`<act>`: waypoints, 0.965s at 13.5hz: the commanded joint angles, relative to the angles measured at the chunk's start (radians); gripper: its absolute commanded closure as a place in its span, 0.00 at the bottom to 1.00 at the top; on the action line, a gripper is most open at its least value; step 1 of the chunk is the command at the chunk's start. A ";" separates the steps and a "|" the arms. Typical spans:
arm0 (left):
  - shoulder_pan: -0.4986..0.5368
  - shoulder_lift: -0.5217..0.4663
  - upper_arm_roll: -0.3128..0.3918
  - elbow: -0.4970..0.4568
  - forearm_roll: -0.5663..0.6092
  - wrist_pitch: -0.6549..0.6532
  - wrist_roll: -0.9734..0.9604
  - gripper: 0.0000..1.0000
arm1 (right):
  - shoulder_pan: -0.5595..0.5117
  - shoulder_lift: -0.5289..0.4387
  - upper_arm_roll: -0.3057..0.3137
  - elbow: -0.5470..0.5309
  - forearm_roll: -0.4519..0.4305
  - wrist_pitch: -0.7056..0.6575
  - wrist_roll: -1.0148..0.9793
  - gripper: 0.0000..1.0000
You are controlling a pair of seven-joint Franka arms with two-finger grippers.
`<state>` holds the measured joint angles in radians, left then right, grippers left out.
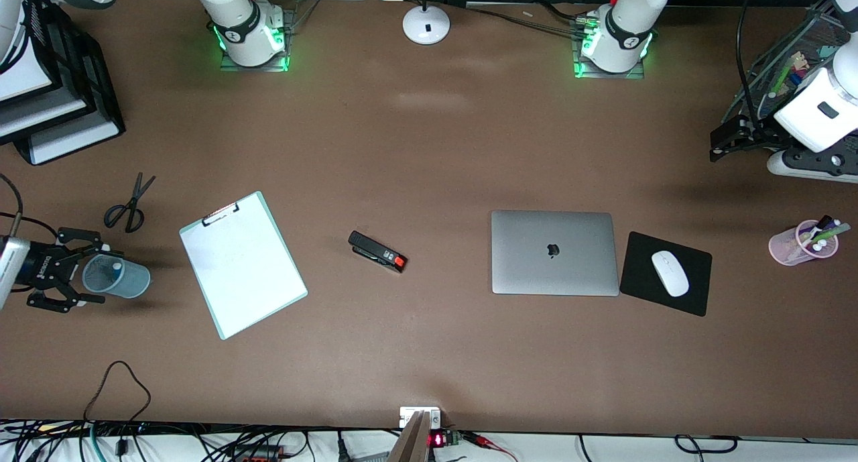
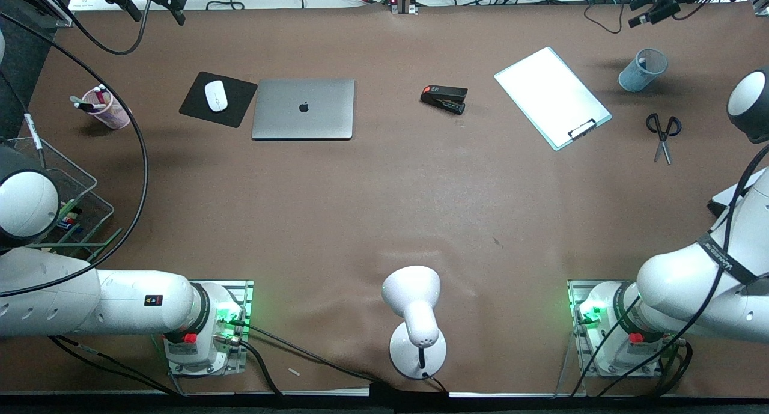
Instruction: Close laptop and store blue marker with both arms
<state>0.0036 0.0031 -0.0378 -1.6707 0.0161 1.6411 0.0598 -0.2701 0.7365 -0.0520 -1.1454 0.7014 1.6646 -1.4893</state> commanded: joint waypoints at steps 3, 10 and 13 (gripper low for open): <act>-0.011 -0.014 -0.001 -0.004 -0.010 -0.032 -0.026 0.00 | 0.142 -0.115 -0.006 0.004 -0.210 -0.005 0.383 0.00; -0.014 -0.017 -0.004 -0.001 -0.010 -0.046 -0.029 0.00 | 0.268 -0.247 -0.003 -0.069 -0.394 -0.016 0.800 0.00; -0.014 -0.017 -0.004 -0.001 -0.010 -0.047 -0.029 0.00 | 0.308 -0.325 -0.003 -0.134 -0.480 -0.028 0.960 0.00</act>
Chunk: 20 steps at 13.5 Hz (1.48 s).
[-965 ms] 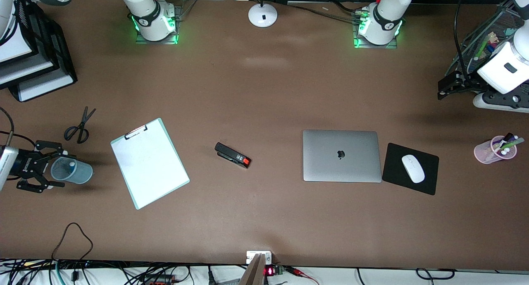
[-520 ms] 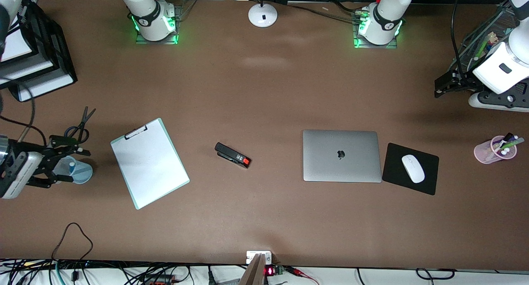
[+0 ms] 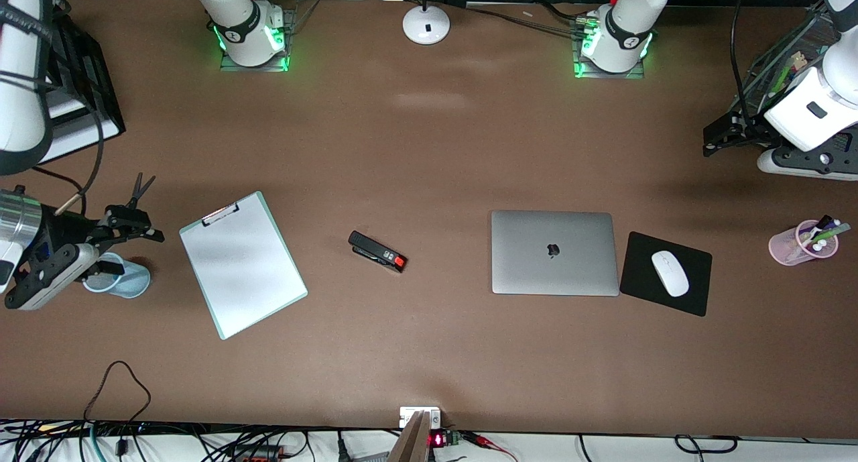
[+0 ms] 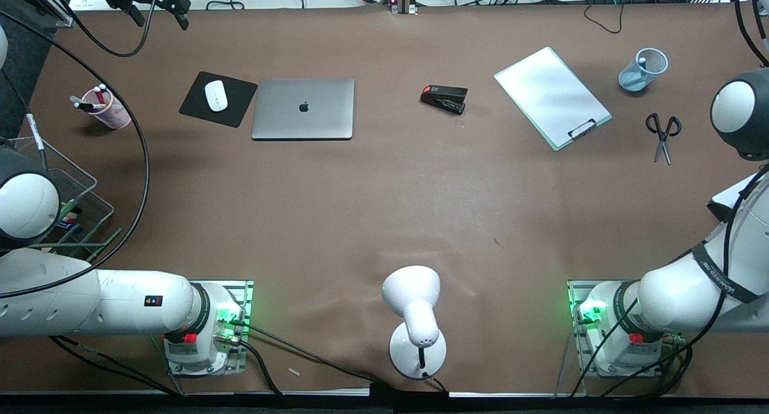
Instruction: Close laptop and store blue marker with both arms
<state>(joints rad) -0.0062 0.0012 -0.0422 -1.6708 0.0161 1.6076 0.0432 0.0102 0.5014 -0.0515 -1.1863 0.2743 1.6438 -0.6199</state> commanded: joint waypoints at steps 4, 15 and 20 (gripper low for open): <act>-0.005 -0.015 0.001 -0.001 -0.010 -0.014 -0.012 0.00 | 0.031 -0.239 -0.005 -0.232 -0.131 -0.022 0.193 0.00; -0.006 -0.015 -0.016 -0.001 -0.010 -0.014 -0.012 0.00 | 0.022 -0.485 -0.007 -0.460 -0.214 -0.022 0.502 0.00; -0.006 -0.015 -0.016 -0.001 -0.010 -0.014 -0.012 0.00 | 0.001 -0.500 -0.010 -0.437 -0.222 -0.022 0.503 0.00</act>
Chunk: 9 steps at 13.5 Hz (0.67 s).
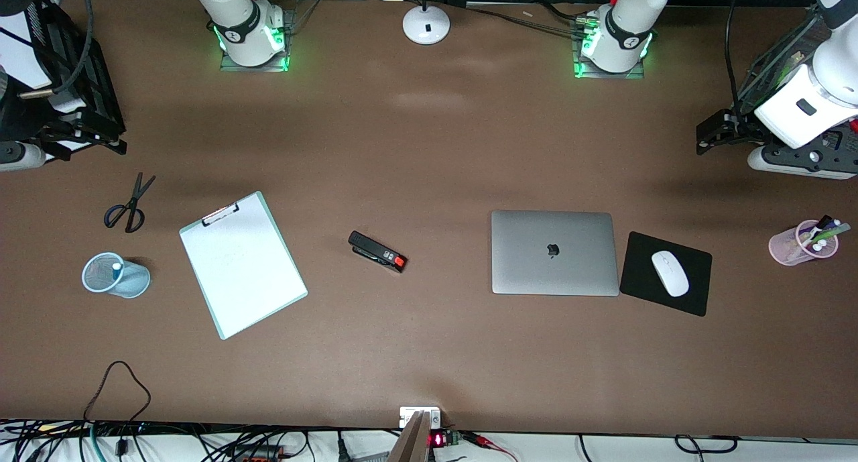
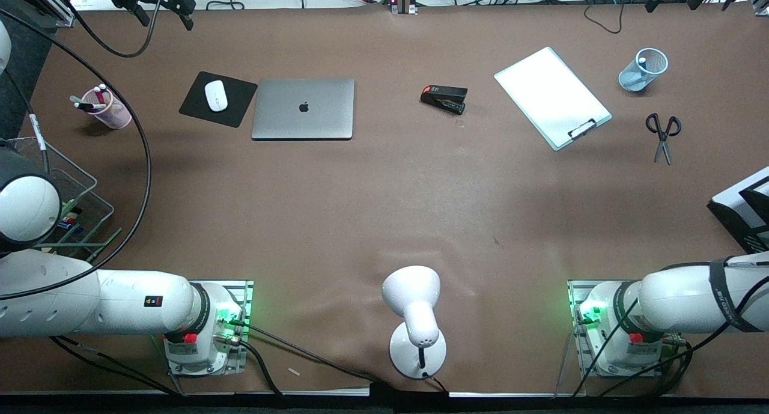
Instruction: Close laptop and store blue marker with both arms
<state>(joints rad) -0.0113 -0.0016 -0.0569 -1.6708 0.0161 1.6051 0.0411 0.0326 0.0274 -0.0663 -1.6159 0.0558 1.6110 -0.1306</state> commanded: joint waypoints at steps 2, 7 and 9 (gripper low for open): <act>-0.001 -0.012 -0.001 -0.001 -0.010 -0.011 -0.010 0.00 | -0.030 -0.024 0.005 0.011 -0.002 0.007 0.020 0.00; 0.001 -0.014 0.000 -0.001 -0.010 -0.013 -0.010 0.00 | -0.028 -0.026 0.006 -0.004 -0.019 0.000 0.052 0.00; 0.002 -0.012 0.002 -0.001 -0.010 -0.013 -0.010 0.00 | -0.034 -0.026 0.005 -0.002 -0.019 0.006 0.037 0.00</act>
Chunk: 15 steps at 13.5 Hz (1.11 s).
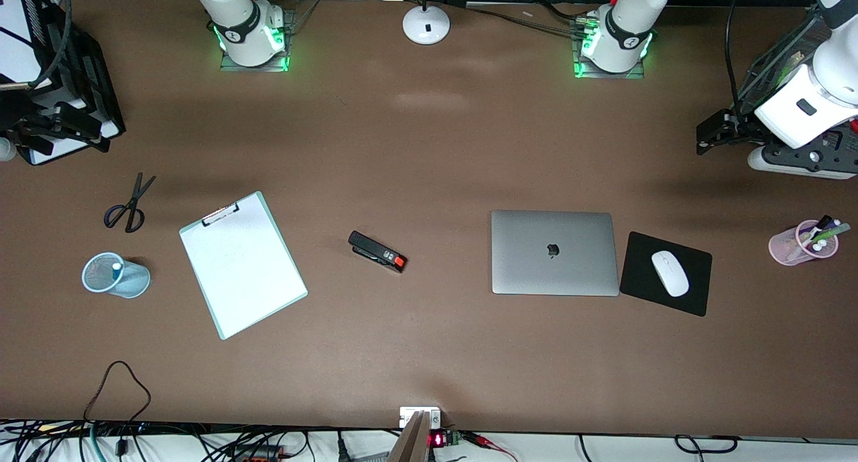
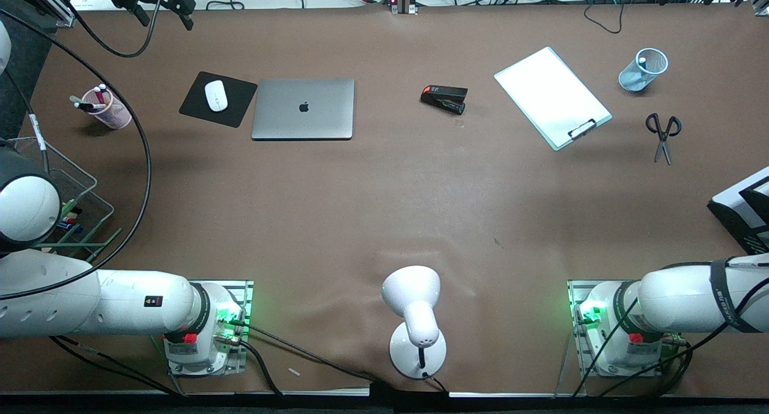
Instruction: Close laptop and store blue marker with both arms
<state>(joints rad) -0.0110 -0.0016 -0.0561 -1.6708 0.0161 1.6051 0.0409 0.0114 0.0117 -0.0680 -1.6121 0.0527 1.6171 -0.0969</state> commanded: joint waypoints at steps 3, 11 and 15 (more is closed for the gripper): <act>0.002 -0.012 -0.001 -0.001 -0.010 -0.017 -0.010 0.00 | -0.008 -0.010 0.008 -0.005 -0.040 0.004 -0.010 0.00; 0.002 -0.012 -0.001 -0.001 -0.010 -0.019 -0.010 0.00 | -0.010 -0.021 0.007 -0.008 -0.057 0.018 0.003 0.00; 0.002 -0.012 0.001 -0.001 -0.010 -0.019 -0.009 0.00 | -0.008 -0.018 0.010 -0.008 -0.056 0.015 0.006 0.00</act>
<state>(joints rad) -0.0107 -0.0017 -0.0555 -1.6708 0.0161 1.5983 0.0402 0.0081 0.0063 -0.0671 -1.6117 0.0102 1.6295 -0.0985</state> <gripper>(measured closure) 0.000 0.000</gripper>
